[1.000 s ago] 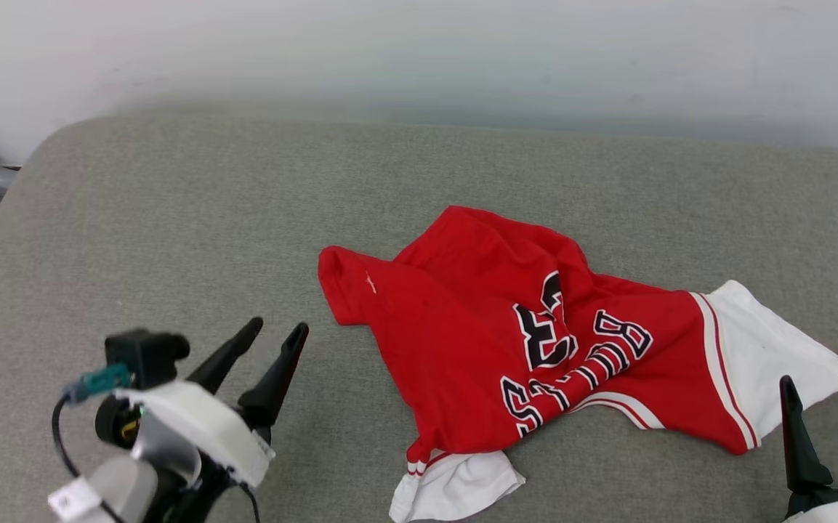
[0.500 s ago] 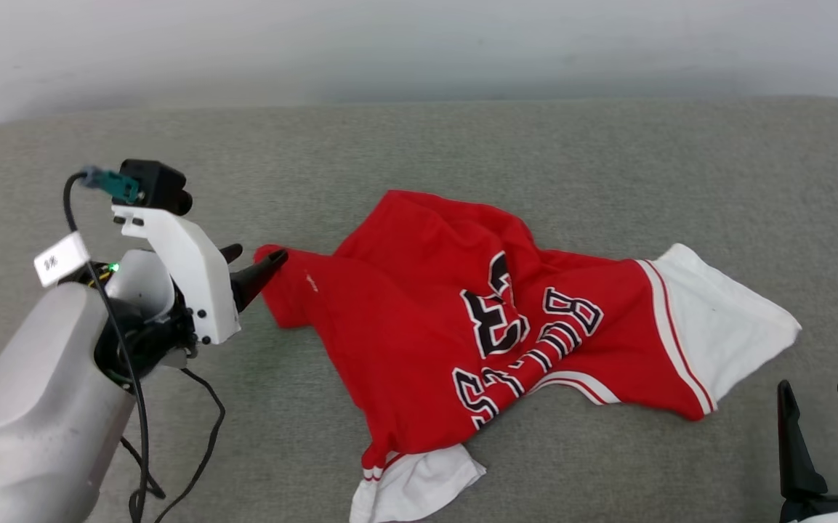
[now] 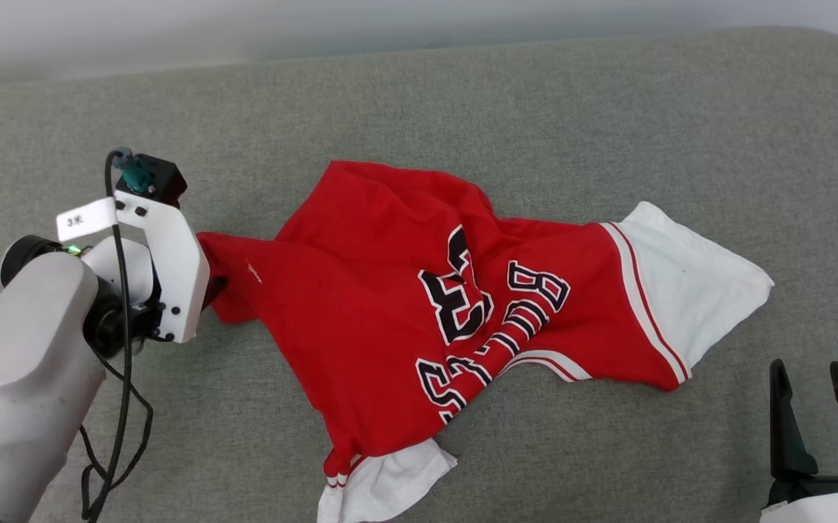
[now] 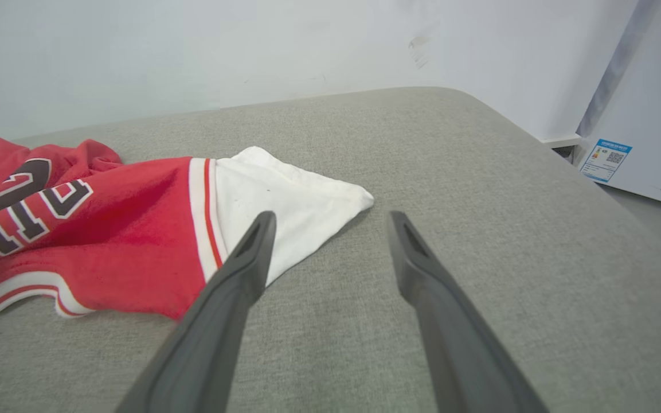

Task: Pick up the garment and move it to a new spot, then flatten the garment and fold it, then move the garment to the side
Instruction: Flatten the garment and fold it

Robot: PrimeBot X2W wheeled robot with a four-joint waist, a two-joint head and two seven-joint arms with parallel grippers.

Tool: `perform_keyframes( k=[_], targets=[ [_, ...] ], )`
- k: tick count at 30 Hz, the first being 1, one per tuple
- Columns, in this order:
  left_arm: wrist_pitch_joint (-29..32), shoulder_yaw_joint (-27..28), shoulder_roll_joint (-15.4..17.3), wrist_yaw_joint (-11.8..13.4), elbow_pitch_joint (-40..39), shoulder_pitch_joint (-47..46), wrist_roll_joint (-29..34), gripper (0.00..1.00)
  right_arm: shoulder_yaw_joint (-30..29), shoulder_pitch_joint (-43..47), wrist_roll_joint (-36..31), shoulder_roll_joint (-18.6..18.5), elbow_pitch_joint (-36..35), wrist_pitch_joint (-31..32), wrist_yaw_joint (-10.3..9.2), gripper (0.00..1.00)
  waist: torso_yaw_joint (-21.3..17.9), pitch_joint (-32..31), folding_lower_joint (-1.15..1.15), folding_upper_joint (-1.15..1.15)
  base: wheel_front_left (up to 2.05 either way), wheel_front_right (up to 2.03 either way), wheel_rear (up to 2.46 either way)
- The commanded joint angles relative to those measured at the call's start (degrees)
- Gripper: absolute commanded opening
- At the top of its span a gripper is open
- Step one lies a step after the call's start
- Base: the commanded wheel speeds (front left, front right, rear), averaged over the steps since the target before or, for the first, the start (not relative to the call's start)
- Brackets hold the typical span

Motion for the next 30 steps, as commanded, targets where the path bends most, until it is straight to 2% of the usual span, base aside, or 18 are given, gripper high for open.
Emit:
perform_keyframes(
  k=[1, 5, 8, 9, 10, 11, 12, 18, 25, 29, 30],
  targets=[
    [-0.7, -0.6, 0.4, 0.0, 0.6, -1.0, -0.1, 1.00, -0.1, -1.0, 0.5, 0.4, 0.1, -0.1, -0.06, 1.00, -0.3, 1.1, 0.00, 0.00, 0.00, 0.00, 0.00],
    [-1.7, -3.8, 0.1, -0.1, 1.0, -1.7, 0.2, 1.00, 0.1, -1.6, 0.5, 0.5, 0.1, -0.1, -0.07, 1.00, -0.4, 2.3, 0.00, 0.00, 0.00, 0.00, 0.00],
    [-1.9, -5.8, -1.4, -0.1, 0.5, -1.0, -3.4, 1.00, 0.2, -2.3, 0.6, 0.6, 0.3, -0.1, -0.07, 1.00, -0.5, 2.9, 0.00, 0.00, 0.00, 0.00, 0.00],
    [-2.2, -6.8, -1.8, -0.2, -0.3, -0.9, -4.4, 0.80, 0.1, -2.6, 0.5, 0.6, 0.3, -0.1, -0.07, 1.00, -0.5, 3.1, 0.00, 0.00, 0.00, 0.00, 0.00],
    [-2.3, -7.9, -1.4, -0.2, -0.8, -1.0, -5.0, 0.47, 0.1, -2.6, 0.5, 0.6, 0.3, -0.1, -0.07, 1.00, -0.5, 3.3, 0.00, 0.00, 0.00, 0.00, 0.00],
    [-2.5, -9.2, -0.7, -0.2, -1.2, -1.2, -5.3, 0.31, 0.1, -2.6, 0.5, 0.7, 0.3, -0.1, -0.07, 1.00, -0.5, 3.5, 0.00, 0.00, 0.00, 0.00, 0.00],
    [-3.0, -10.4, -0.3, -0.2, -1.7, -1.3, -5.9, 0.00, 0.0, -2.8, 0.5, 0.8, 0.2, -0.1, -0.07, 1.00, -0.5, 3.7, 0.00, 0.00, 0.00, 0.00, 0.00],
    [-10.0, -15.6, 3.7, -0.1, -3.8, -6.0, -6.2, 0.00, -0.3, -3.7, 0.5, 1.5, 0.6, -0.1, -0.07, 1.00, -1.0, 4.4, 0.00, 0.00, 0.00, 0.00, 0.00],
    [-24.6, -20.7, 10.3, -0.1, -2.3, -15.3, 0.2, 0.00, -0.3, -4.0, 0.3, 1.7, 0.7, -0.1, -0.07, 1.00, -2.2, 5.4, 0.00, 0.00, 0.00, 0.00, 0.00],
    [-32.0, -23.2, 12.4, -0.1, 1.1, -20.9, 4.1, 0.00, -0.1, -4.3, 0.4, 1.8, 0.5, -0.1, -0.06, 1.00, -3.2, 6.3, 0.00, 0.00, 0.00, 0.00, 0.00],
    [-32.0, -23.2, 12.4, -0.1, 1.1, -20.9, 4.1, 0.00, -0.1, -4.3, 0.4, 1.8, 0.5, -0.1, -0.06, 1.00, -3.2, 6.3, 0.00, 0.00, 0.00, 0.00, 0.00]
  ],
)
